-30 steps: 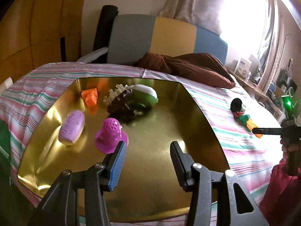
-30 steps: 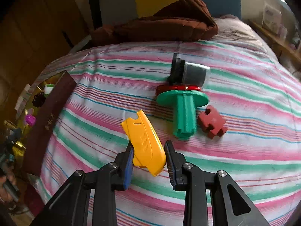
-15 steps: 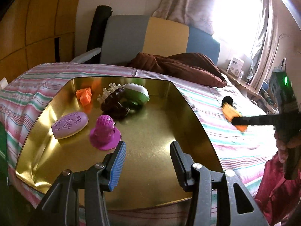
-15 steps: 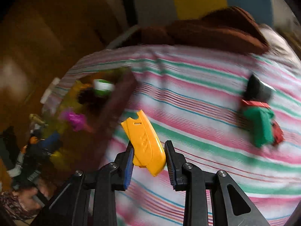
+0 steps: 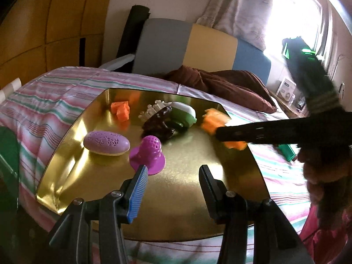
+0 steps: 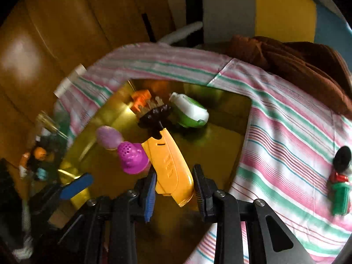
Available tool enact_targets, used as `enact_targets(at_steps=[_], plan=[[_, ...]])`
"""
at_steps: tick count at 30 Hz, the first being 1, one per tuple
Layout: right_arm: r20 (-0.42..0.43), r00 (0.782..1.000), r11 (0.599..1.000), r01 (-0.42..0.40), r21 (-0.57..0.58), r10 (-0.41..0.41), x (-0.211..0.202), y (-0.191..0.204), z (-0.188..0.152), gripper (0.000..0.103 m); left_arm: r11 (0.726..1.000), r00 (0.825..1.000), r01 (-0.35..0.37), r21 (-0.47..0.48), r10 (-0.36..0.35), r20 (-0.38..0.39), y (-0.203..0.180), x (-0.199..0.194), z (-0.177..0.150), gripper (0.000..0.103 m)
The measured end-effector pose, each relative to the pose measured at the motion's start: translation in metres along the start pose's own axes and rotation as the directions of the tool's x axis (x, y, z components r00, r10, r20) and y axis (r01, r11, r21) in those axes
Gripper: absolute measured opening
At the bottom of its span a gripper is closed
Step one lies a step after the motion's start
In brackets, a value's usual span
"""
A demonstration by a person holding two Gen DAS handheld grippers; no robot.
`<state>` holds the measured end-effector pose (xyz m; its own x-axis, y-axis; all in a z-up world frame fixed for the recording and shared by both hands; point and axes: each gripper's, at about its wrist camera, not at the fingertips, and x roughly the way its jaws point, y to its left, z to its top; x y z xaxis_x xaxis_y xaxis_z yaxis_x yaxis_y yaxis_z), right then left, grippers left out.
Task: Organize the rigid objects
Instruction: 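Carry the yellow plastic piece into the tray and release with the right tool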
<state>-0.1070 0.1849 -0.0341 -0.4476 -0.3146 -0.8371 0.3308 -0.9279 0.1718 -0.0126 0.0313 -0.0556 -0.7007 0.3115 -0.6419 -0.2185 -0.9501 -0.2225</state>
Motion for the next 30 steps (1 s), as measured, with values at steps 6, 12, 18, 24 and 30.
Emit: enact_targets(at_steps=[6, 12, 18, 24, 30], plan=[[-0.080, 0.995, 0.998, 0.064, 0.014, -0.063, 0.038, 0.000, 0.004, 0.032, 1.000, 1.000, 0.003, -0.003, -0.003, 0.007, 0.003, -0.005, 0.001, 0.049], [-0.092, 0.992, 0.995, 0.093, 0.023, -0.091, 0.055, -0.001, 0.011, 0.032, 1.000, 1.000, 0.009, -0.014, -0.009, 0.000, 0.005, -0.003, 0.003, 0.049], [-0.062, 0.994, 0.995, 0.092, 0.024, -0.091, 0.055, -0.001, 0.012, 0.036, 1.000, 1.000, 0.009, -0.015, -0.009, -0.001, 0.005, -0.004, 0.002, 0.049], [0.012, 0.996, 0.996, 0.087, -0.017, -0.087, 0.031, 0.007, 0.003, 0.045, 1.000, 1.000, 0.008, -0.006, -0.008, -0.009, 0.002, -0.002, 0.000, 0.049], [0.042, 0.997, 0.997, 0.073, -0.039, -0.072, 0.016, 0.015, -0.008, 0.045, 1.000, 1.000, 0.014, 0.003, -0.014, -0.003, -0.001, -0.003, -0.001, 0.049]])
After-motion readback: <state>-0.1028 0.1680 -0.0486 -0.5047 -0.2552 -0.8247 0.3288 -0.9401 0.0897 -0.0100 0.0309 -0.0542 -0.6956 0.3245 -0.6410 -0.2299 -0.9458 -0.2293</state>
